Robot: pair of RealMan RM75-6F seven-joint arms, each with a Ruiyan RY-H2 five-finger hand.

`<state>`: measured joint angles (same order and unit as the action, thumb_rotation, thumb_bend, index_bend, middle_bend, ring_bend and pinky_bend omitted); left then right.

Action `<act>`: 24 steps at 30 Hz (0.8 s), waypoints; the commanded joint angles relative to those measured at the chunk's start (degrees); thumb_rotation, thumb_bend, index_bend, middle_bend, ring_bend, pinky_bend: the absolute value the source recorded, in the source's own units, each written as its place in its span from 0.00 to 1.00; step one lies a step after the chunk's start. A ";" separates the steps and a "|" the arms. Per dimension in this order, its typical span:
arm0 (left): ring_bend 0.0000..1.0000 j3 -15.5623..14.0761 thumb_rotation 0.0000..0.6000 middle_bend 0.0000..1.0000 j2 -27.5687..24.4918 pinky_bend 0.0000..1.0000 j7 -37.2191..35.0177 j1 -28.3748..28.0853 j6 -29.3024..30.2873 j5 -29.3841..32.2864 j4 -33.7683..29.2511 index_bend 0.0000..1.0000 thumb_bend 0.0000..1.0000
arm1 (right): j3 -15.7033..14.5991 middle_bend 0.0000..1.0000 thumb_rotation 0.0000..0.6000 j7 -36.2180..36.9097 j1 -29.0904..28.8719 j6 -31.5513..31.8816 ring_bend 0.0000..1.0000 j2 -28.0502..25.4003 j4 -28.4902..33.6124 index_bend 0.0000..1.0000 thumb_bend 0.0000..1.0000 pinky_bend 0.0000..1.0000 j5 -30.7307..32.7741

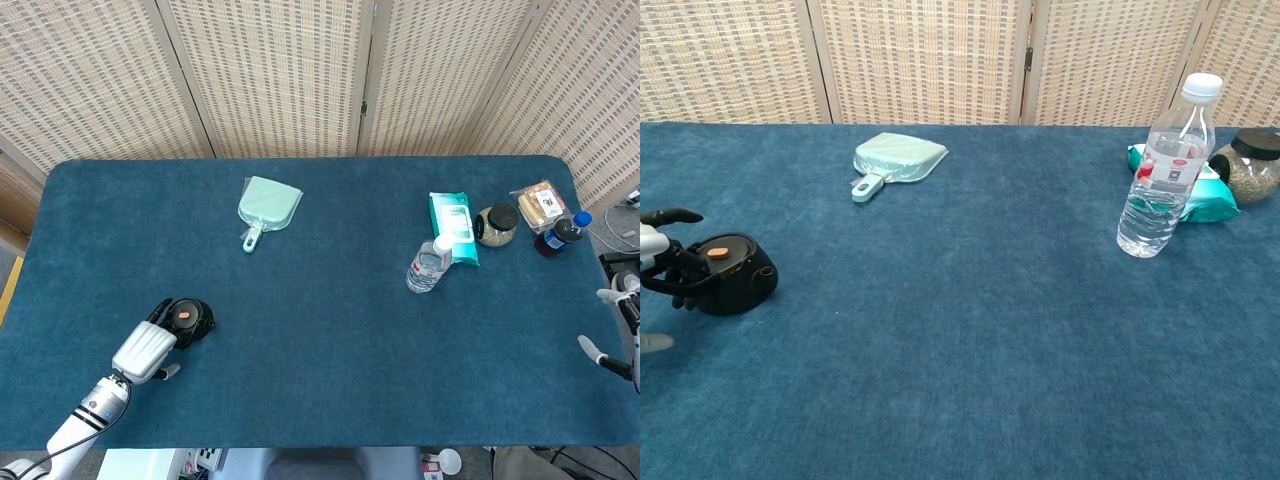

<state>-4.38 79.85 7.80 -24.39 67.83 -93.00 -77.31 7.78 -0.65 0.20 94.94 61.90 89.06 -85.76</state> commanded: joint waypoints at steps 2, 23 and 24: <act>0.47 -0.12 1.00 0.57 0.03 0.00 -0.22 -0.03 -0.21 -0.04 -0.10 0.55 0.17 | -0.06 0.40 1.00 0.11 0.09 0.08 0.29 0.07 -0.14 0.32 0.13 0.32 -0.03; 0.72 1.43 0.93 0.87 -0.85 0.00 -8.88 -0.97 -0.14 0.86 -2.63 0.82 0.10 | 0.31 0.40 1.00 0.81 -0.33 -0.53 0.29 0.88 -1.42 0.32 0.13 0.32 0.36; 0.73 1.70 0.83 0.88 -0.79 0.00 -9.73 -0.91 0.14 1.09 -2.85 0.83 0.10 | 0.37 0.40 1.00 0.87 -0.43 -0.70 0.29 0.95 -1.53 0.32 0.13 0.32 0.47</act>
<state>-3.01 79.04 -1.28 -25.35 67.65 -92.19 -79.88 8.11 0.19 -0.18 94.30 62.81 87.58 -85.34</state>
